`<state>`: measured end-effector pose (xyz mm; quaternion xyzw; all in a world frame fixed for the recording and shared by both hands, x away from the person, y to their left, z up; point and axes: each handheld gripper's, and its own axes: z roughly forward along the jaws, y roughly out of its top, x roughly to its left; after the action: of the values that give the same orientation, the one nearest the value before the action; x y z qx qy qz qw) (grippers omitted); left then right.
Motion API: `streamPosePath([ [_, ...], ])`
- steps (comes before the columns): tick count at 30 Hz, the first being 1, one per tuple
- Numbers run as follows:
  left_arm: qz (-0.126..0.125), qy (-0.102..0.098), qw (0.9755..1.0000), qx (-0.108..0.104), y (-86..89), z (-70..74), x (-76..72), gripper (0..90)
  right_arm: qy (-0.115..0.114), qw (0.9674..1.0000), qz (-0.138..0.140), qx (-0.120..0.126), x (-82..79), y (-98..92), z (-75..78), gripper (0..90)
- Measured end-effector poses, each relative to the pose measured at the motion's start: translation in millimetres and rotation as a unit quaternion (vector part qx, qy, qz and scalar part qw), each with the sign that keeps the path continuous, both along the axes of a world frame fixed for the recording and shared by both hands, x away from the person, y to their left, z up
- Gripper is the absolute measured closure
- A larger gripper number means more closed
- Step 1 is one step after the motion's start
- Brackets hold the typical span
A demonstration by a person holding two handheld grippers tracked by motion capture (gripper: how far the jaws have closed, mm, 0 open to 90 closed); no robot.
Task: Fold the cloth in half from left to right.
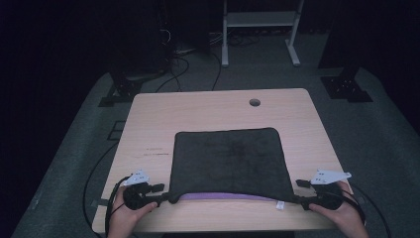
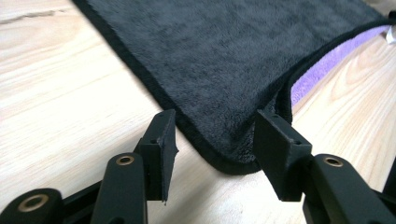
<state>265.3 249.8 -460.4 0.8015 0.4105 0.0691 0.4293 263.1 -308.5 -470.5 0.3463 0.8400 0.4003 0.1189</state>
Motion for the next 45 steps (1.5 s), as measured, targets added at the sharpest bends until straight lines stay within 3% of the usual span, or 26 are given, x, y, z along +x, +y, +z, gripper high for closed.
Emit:
streamPosePath([
  [5, 0.006, 0.0, 1.0, -0.002, 1.0, -0.3, 1.2, 45.9, -0.006, 0.9998, -0.02, 0.005, 5.4, -5.2, 0.9, 35.0],
  [9, 0.002, 0.001, 1.0, 0.007, -11.7, -3.2, 14.0, 43.2, -0.007, 0.9996, -0.026, 0.001, 9.2, -5.1, 0.2, 34.5],
  [12, -0.022, 0.004, 0.9996, 0.016, -25.4, -5.9, 17.4, 42.2, -0.007, 0.9996, -0.028, -0.001, 10.1, -5.0, 0.0, 34.5],
  [16, -0.046, 0.012, 0.9986, 0.024, -30.2, -9.1, 6.1, 41.4, -0.009, 0.9994, -0.033, 0.0, 9.5, -7.6, 0.1, 34.5],
  [19, -0.035, 0.011, 0.9989, 0.028, -22.4, -9.1, -3.0, 40.6, -0.011, 0.9992, -0.037, 0.002, 9.8, -9.4, 0.2, 34.3],
  [22, -0.011, 0.001, 0.9994, 0.033, -13.3, -7.0, -1.4, 38.6, -0.014, 0.9989, -0.044, 0.0, 12.6, -11.3, 0.8, 33.3],
  [27, 0.012, -0.026, 0.999, 0.033, -9.4, -4.1, 16.0, 32.3, -0.015, 0.9963, -0.085, -0.008, 26.6, -16.6, 2.5, 30.9],
  [33, 0.035, -0.036, 0.9976, 0.048, -12.5, -2.4, 40.7, 31.5, -0.002, 0.9914, -0.13, -0.018, 46.5, -24.9, -2.0, 28.7],
  [39, 0.047, -0.045, 0.9966, 0.05, -22.4, -2.0, 66.8, 32.3, 0.001, 0.9872, -0.157, -0.03, 60.4, -32.2, -6.4, 28.0],
  [45, 0.06, -0.046, 0.995, 0.066, -33.2, -7.4, 89.2, 35.5, 0.003, 0.9853, -0.166, -0.039, 66.7, -35.3, -11.3, 27.6],
])
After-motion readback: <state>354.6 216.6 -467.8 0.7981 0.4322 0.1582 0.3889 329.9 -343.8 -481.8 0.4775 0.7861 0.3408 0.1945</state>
